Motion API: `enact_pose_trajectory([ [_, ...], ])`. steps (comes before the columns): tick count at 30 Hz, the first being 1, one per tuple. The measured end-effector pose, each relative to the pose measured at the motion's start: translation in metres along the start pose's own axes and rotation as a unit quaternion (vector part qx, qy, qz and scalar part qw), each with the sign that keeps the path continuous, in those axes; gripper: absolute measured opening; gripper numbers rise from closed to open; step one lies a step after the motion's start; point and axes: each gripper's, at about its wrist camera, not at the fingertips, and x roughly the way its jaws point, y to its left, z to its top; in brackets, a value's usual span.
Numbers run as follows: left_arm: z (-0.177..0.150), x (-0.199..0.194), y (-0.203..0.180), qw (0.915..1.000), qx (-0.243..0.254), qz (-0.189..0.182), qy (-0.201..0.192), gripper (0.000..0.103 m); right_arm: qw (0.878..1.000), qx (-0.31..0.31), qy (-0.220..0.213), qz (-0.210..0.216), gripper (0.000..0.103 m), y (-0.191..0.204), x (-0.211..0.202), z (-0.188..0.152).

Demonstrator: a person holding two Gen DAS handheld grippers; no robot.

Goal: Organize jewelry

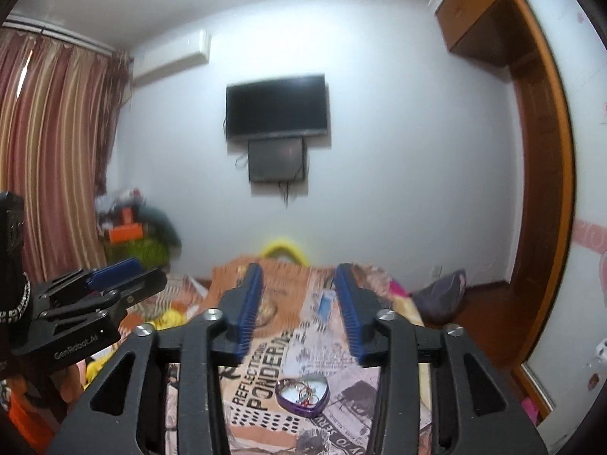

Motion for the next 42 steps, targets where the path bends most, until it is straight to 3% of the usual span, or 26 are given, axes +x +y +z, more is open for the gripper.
enact_pose_trajectory([
  [2,-0.002,-0.006,0.000,0.9999,0.002,0.006,-0.008,0.074,1.000,0.004,-0.015,-0.009,0.070,0.002,-0.006,-0.002],
  [5,-0.007,-0.010,0.000,1.0000,0.000,0.007,-0.007,0.094,0.999,0.007,-0.022,-0.023,0.084,0.004,-0.005,-0.007],
  [11,-0.011,-0.014,0.004,0.9997,-0.021,0.012,0.001,0.095,0.998,0.004,-0.017,-0.057,0.096,0.008,0.002,-0.012],
  [42,-0.016,-0.011,-0.001,0.9993,-0.021,0.027,0.015,0.097,0.999,0.013,-0.001,-0.049,0.096,-0.001,-0.019,-0.018],
])
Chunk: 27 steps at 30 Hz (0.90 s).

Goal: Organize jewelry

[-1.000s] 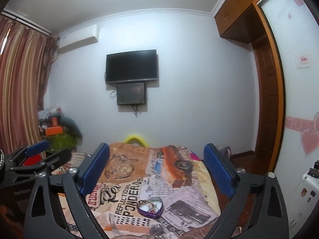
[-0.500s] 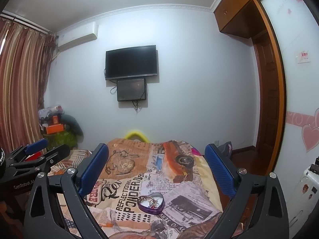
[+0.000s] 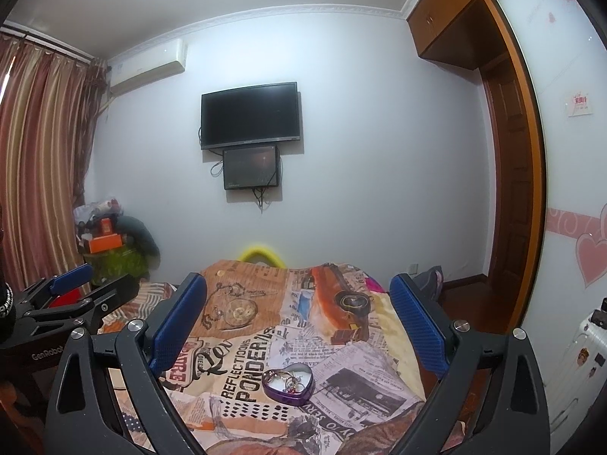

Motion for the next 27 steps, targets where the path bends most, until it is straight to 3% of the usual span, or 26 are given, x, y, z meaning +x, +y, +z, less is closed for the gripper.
enact_pose_trajectory([
  [27,0.0010,0.0023,-0.0020,0.9997,-0.004,-0.022,0.005,0.098,1.000,0.007,0.003,-0.001,0.096,-0.0030,0.0005,-0.0009],
])
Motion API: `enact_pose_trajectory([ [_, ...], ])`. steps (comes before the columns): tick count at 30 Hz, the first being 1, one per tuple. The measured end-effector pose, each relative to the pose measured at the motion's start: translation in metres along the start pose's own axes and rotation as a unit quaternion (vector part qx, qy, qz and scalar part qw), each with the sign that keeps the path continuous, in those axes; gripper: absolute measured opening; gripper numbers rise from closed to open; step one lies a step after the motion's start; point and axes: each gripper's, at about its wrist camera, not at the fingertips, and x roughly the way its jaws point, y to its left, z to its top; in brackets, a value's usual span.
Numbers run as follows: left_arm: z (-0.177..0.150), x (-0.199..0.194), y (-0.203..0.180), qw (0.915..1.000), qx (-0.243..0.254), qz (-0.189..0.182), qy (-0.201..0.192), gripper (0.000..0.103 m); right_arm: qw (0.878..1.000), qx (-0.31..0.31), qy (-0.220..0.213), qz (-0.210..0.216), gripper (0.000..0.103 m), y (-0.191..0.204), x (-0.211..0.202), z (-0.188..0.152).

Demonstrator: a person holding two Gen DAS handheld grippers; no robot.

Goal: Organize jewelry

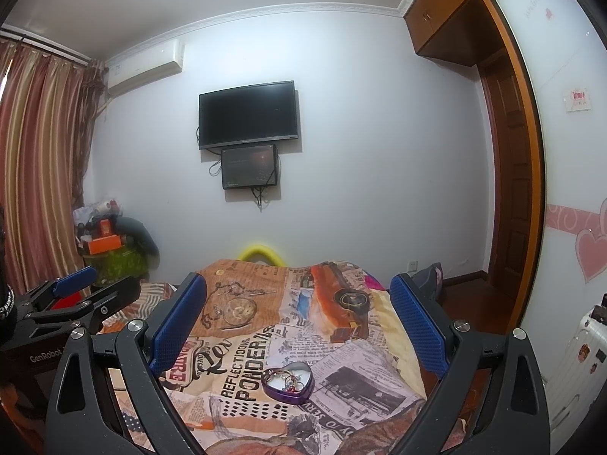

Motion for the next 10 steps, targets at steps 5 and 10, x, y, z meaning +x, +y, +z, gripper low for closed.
enact_pose_trajectory([
  [5,-0.0001,-0.0001,-0.0009,1.0000,0.004,-0.001,-0.002,0.098,1.000,0.000,0.001,-0.002,0.096,0.0000,-0.0001,0.0000],
  [10,-0.0015,0.0028,-0.0006,1.0000,0.006,-0.002,0.002,0.098,1.000,0.005,0.002,-0.002,0.096,-0.0007,0.0012,0.0001],
])
